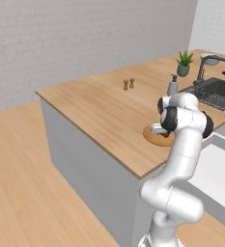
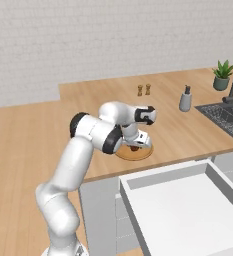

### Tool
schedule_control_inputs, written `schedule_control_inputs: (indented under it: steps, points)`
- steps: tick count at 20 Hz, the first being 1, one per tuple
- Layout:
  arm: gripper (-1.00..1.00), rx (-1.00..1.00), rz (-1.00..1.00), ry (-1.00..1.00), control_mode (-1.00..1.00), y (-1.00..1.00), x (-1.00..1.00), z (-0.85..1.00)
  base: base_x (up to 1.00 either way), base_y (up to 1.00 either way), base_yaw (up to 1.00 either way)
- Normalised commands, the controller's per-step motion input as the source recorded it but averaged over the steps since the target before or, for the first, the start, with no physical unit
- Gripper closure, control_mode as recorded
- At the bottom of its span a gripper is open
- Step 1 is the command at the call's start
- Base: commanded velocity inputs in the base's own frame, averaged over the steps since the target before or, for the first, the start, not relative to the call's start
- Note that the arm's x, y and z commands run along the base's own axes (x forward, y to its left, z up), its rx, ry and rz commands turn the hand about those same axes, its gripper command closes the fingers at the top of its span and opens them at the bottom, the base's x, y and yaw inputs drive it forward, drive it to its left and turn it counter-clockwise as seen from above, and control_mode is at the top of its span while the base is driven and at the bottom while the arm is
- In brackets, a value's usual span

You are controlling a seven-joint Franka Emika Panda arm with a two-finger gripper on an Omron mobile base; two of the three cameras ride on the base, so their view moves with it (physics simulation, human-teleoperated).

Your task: Pick up the knife from the drawer and place it on the cutting board. Then place the meat from the plate to the cutting board.

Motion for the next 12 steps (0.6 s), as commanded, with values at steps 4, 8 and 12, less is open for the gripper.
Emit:
schedule_control_inputs:
  steps: [4,8,12]
  points:
    - [1.0,0.0,0.0,0.0,-1.0,0.0,-0.39,0.29,0.0,0.0,0.0]
    - [1.0,0.0,0.0,0.0,-1.0,0.21,-0.91,0.84,0.0,0.0,0.0]
    - [1.0,0.0,0.0,0.0,-1.0,0.34,-1.0,1.0,0.0,0.0,0.0]
